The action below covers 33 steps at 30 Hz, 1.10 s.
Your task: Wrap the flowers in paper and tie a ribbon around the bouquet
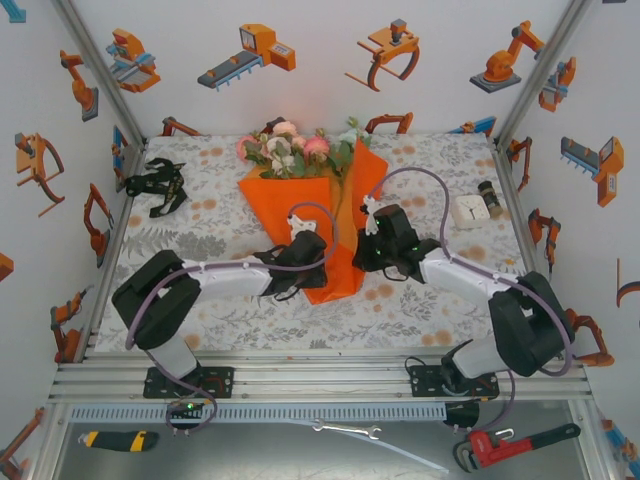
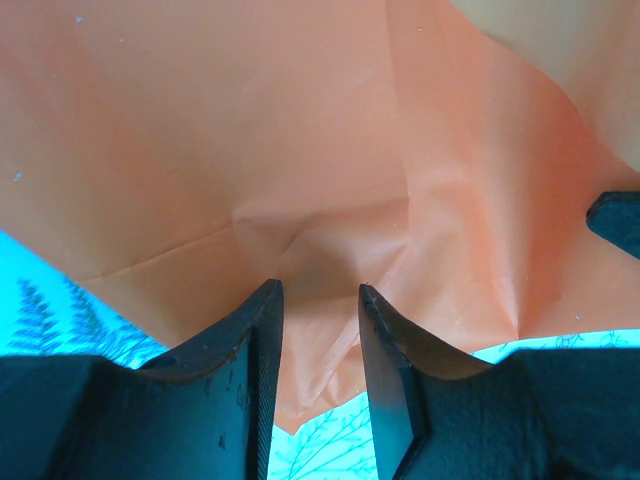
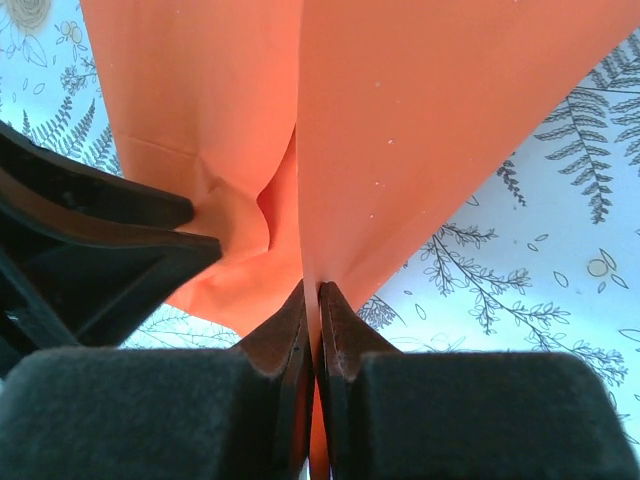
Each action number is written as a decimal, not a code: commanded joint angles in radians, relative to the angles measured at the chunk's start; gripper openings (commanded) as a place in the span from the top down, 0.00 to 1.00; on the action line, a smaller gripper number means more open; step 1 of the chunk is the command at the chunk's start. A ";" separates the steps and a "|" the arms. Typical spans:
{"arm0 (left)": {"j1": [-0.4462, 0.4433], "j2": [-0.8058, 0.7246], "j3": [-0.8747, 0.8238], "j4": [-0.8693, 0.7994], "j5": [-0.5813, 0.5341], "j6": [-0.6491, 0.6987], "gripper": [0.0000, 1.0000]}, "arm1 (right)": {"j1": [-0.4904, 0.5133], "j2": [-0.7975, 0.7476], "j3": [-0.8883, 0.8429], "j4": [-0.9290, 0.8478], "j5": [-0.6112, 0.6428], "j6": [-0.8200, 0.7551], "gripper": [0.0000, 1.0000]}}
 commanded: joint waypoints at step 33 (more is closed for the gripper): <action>0.098 -0.249 -0.174 -0.098 -0.065 -0.103 0.61 | 0.090 0.228 0.061 0.168 -0.331 -0.036 0.42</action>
